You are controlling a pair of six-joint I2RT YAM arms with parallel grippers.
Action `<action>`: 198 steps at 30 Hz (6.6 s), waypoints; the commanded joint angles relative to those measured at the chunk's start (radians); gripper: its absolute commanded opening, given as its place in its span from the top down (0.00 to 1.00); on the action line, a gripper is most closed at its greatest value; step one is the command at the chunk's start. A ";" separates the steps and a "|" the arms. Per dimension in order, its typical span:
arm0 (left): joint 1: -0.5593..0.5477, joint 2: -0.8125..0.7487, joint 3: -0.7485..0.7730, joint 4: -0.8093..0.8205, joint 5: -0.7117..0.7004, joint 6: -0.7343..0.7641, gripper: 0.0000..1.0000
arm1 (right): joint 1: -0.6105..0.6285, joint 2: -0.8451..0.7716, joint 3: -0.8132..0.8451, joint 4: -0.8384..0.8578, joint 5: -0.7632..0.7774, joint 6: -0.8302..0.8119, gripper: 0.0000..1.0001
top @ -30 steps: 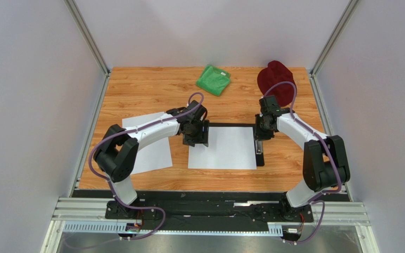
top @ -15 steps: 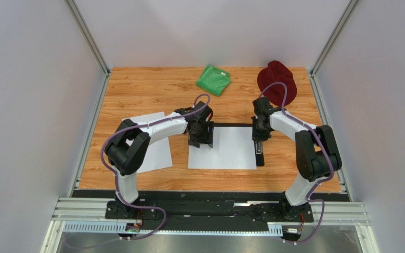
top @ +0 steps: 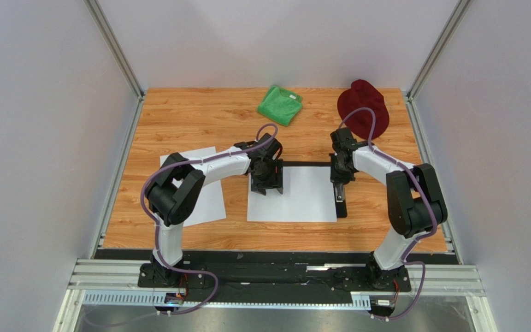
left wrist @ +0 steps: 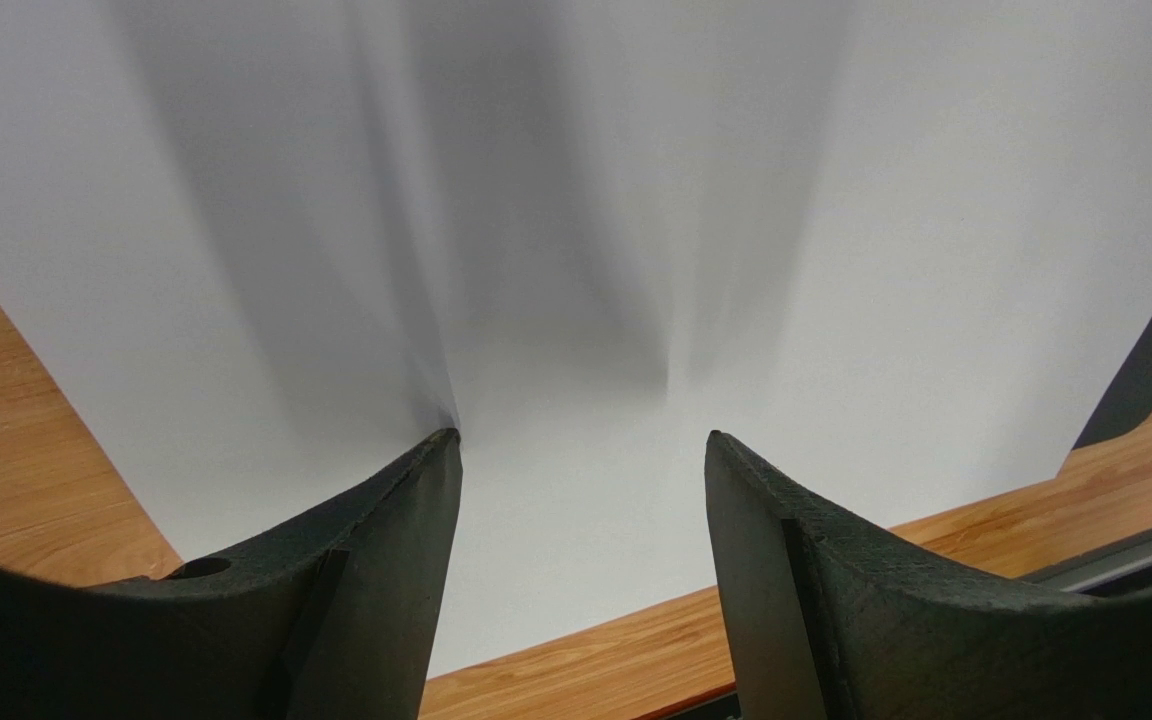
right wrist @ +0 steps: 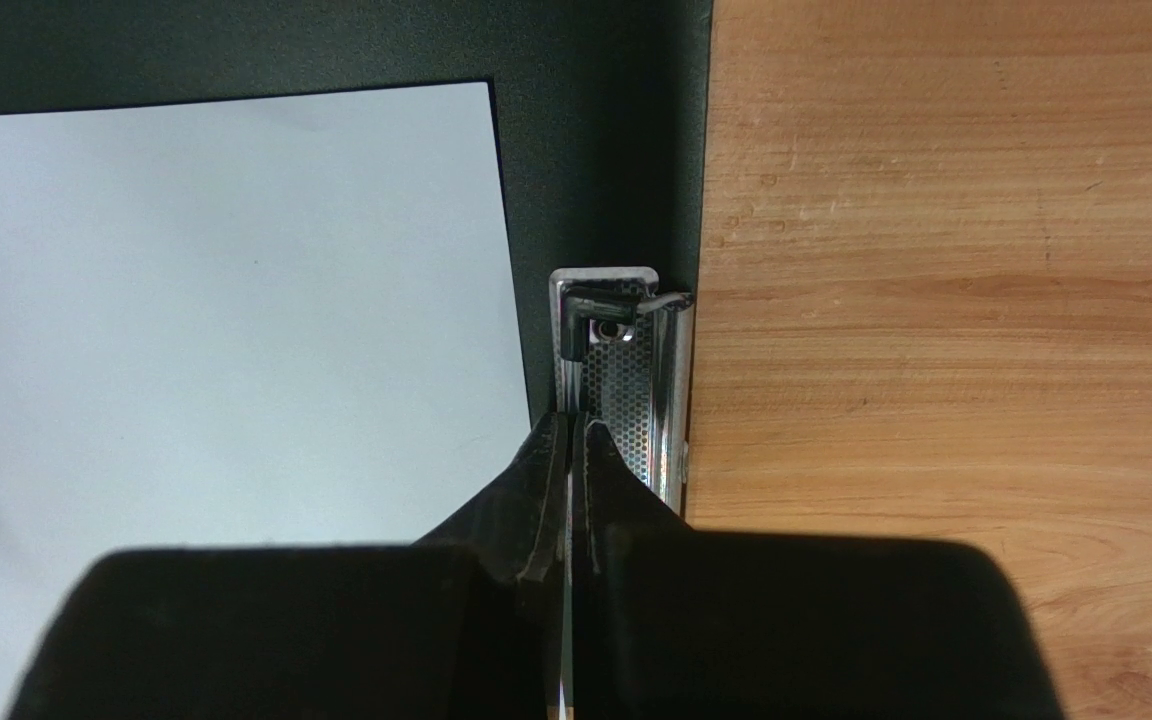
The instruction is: Put the files into the folder
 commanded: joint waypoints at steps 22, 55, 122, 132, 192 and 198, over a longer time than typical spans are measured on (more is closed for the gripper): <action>0.011 0.089 0.033 0.024 0.036 -0.093 0.31 | -0.201 -0.179 -0.188 0.272 -0.601 0.073 1.00; 0.063 -0.214 0.041 -0.082 0.011 0.113 0.14 | -0.301 -0.124 -0.216 0.285 -0.603 0.059 1.00; 0.209 -0.118 -0.209 0.245 0.186 -0.021 0.54 | -0.308 -0.089 -0.191 0.281 -0.714 0.098 1.00; 0.206 -0.081 -0.223 0.201 0.134 -0.009 0.52 | -0.329 -0.067 -0.216 0.374 -0.835 0.182 1.00; 0.040 -0.175 -0.042 0.127 0.114 0.041 0.23 | -0.335 -0.097 -0.205 0.292 -0.760 0.161 1.00; 0.009 0.031 0.047 0.191 0.158 -0.004 0.31 | -0.242 -0.093 -0.132 0.177 -0.573 0.099 0.95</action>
